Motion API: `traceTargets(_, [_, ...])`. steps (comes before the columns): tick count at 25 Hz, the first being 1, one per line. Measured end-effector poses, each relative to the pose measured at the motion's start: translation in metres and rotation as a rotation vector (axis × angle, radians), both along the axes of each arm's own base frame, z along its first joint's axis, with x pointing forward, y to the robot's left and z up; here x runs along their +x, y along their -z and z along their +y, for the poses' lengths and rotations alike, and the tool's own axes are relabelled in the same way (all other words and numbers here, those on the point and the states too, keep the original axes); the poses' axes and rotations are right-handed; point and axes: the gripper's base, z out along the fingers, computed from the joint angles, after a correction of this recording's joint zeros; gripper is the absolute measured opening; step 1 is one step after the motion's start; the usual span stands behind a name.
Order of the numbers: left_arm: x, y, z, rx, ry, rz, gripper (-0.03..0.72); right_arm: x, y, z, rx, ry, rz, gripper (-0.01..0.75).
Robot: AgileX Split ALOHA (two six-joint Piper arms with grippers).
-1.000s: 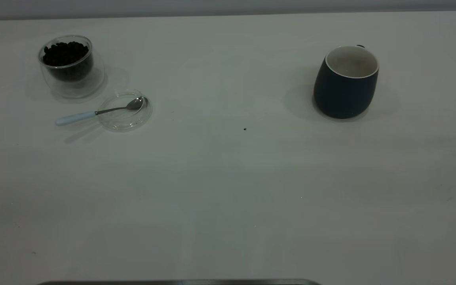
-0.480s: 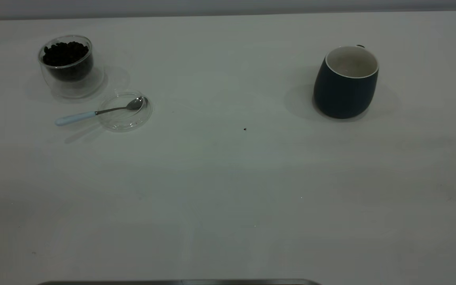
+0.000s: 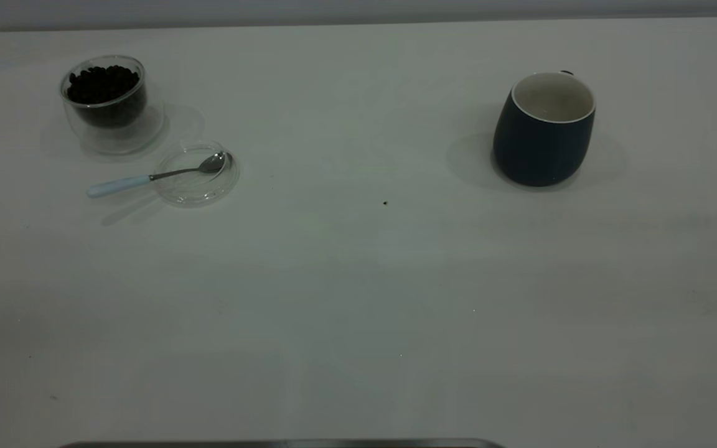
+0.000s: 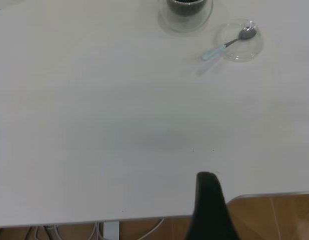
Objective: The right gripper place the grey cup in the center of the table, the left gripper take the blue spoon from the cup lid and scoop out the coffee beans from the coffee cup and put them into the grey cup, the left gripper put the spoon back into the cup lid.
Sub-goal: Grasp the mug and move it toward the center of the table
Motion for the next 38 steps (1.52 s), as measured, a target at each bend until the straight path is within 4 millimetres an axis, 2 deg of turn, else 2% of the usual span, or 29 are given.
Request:
traceTargets(16, [0.000, 0.000, 0.000, 0.000, 0.000, 0.000, 0.592, 0.000, -0.001, 0.005, 0.037, -0.042, -0.006, 0.459])
traceTargets(19, [0.000, 0.000, 0.000, 0.000, 0.000, 0.000, 0.592, 0.002, -0.010, 0.004, -0.023, -0.070, -0.032, 0.459])
traceTargets(21, [0.000, 0.000, 0.000, 0.000, 0.000, 0.000, 0.592, 0.012, -0.024, 0.003, -0.072, -0.094, -0.048, 0.459])
traceTargets(24, [0.000, 0.000, 0.000, -0.001, -0.001, 0.000, 0.592, 0.046, -0.036, 0.000, -0.143, -0.139, 0.012, 0.459])
traceTargets(28, [0.000, 0.000, 0.000, -0.001, -0.001, 0.000, 0.592, 0.109, -0.033, -0.007, -0.334, -0.277, 0.144, 0.459])
traceTargets(34, [0.000, 0.000, 0.000, -0.001, -0.001, 0.000, 0.592, 0.201, 0.002, -0.014, -0.543, -0.512, 0.279, 0.459])
traceTargets(38, [0.000, 0.000, 0.000, -0.001, -0.001, 0.000, 0.592, 0.256, 0.042, -0.018, -0.601, -0.652, 0.392, 0.459])
